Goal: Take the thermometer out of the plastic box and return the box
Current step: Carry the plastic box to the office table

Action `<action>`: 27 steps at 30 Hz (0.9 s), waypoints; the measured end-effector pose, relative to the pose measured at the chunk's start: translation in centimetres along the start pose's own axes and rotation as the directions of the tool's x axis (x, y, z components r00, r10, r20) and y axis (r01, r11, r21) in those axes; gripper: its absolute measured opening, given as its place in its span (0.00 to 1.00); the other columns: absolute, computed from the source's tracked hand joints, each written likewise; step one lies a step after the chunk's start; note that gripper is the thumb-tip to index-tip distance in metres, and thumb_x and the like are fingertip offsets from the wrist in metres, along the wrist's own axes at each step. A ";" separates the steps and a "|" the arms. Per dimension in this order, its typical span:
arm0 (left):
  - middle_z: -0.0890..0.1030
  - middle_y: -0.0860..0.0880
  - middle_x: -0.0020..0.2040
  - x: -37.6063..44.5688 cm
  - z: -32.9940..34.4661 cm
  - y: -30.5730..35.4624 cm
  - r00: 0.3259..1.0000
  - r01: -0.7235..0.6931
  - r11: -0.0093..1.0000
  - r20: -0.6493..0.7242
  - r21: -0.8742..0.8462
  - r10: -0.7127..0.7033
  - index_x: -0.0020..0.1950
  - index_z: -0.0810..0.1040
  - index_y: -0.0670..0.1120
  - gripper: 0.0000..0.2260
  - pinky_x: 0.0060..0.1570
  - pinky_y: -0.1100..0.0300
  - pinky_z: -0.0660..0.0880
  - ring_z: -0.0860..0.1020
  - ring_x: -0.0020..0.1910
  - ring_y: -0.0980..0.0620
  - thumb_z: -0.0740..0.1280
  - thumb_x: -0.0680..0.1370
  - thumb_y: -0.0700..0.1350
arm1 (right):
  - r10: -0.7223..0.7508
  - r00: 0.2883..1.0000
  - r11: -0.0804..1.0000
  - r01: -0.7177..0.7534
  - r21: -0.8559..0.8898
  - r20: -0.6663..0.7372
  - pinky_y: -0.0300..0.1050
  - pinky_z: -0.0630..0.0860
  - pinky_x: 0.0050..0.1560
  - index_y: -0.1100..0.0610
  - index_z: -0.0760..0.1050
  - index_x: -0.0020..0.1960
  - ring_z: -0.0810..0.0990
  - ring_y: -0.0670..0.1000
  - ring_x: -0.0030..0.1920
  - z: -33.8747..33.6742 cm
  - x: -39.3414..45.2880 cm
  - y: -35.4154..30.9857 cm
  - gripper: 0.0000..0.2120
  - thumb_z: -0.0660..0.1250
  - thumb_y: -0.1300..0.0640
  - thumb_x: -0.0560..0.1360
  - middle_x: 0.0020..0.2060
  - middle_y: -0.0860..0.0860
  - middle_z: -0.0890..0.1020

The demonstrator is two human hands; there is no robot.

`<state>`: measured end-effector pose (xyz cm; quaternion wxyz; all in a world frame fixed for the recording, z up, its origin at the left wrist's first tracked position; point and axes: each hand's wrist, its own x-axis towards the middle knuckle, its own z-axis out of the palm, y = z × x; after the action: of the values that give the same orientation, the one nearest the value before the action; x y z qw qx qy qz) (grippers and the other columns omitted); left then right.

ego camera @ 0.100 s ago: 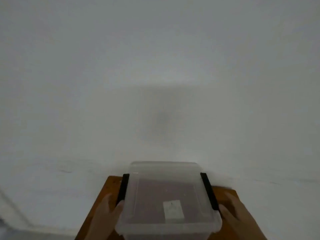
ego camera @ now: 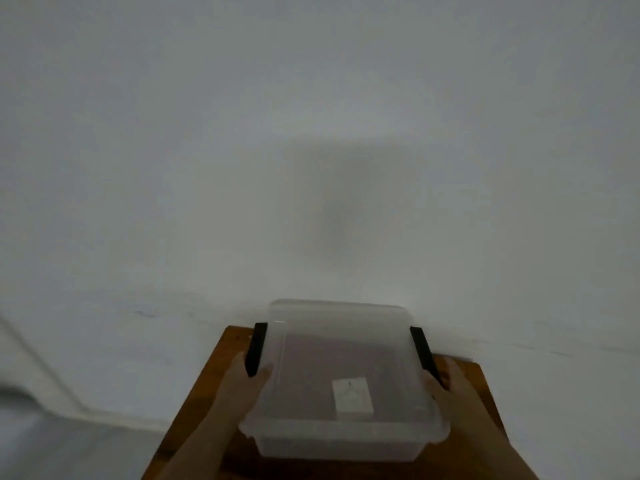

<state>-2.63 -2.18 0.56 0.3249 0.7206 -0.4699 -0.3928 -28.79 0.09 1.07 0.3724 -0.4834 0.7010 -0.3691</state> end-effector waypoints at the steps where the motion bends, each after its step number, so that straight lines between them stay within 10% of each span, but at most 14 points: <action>1: 0.75 0.41 0.57 0.2 0.1 0.3 1.000 0.022 1.000 -0.012 -0.005 -0.022 0.67 0.62 0.37 0.22 0.43 0.58 0.69 0.73 0.46 0.48 0.62 0.76 0.43 | 0.019 1.000 0.997 -0.019 -0.077 -0.001 0.48 0.69 0.55 0.63 0.61 0.66 0.73 0.59 0.57 -0.1 1.3 0.4 0.23 0.61 0.56 0.74 0.61 0.62 0.73; 11: 0.73 0.39 0.62 -8.3 -11.0 -8.8 0.920 0.219 0.959 -0.288 -0.182 -0.265 0.68 0.62 0.43 0.25 0.52 0.51 0.70 0.71 0.51 0.46 0.66 0.73 0.39 | -0.176 0.979 0.937 0.199 -0.288 0.106 0.53 0.69 0.60 0.60 0.61 0.68 0.71 0.61 0.61 10.2 -4.8 -2.2 0.23 0.60 0.57 0.75 0.63 0.61 0.73; 18: 0.73 0.39 0.61 -19.8 -25.3 -21.5 0.563 0.315 0.816 -0.597 -0.484 -0.571 0.67 0.65 0.44 0.25 0.58 0.45 0.69 0.73 0.55 0.40 0.68 0.72 0.37 | -0.335 0.769 0.867 0.478 -0.142 0.544 0.47 0.67 0.55 0.60 0.63 0.67 0.72 0.56 0.55 29.0 -14.5 -9.9 0.23 0.62 0.57 0.74 0.59 0.60 0.74; 27: 0.74 0.40 0.61 -28.2 -38.3 -35.6 0.149 0.150 0.587 -0.569 -0.796 -0.809 0.67 0.66 0.41 0.27 0.63 0.49 0.65 0.72 0.59 0.42 0.69 0.70 0.33 | -0.276 0.462 0.789 0.610 -0.076 0.843 0.50 0.67 0.55 0.64 0.68 0.64 0.74 0.65 0.56 51.9 -28.9 -16.4 0.24 0.66 0.70 0.68 0.56 0.67 0.76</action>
<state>38.72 40.29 -3.47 0.5662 0.7852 0.2170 -0.1256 30.79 15.21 -3.10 0.4344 -0.8236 0.3596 -0.0602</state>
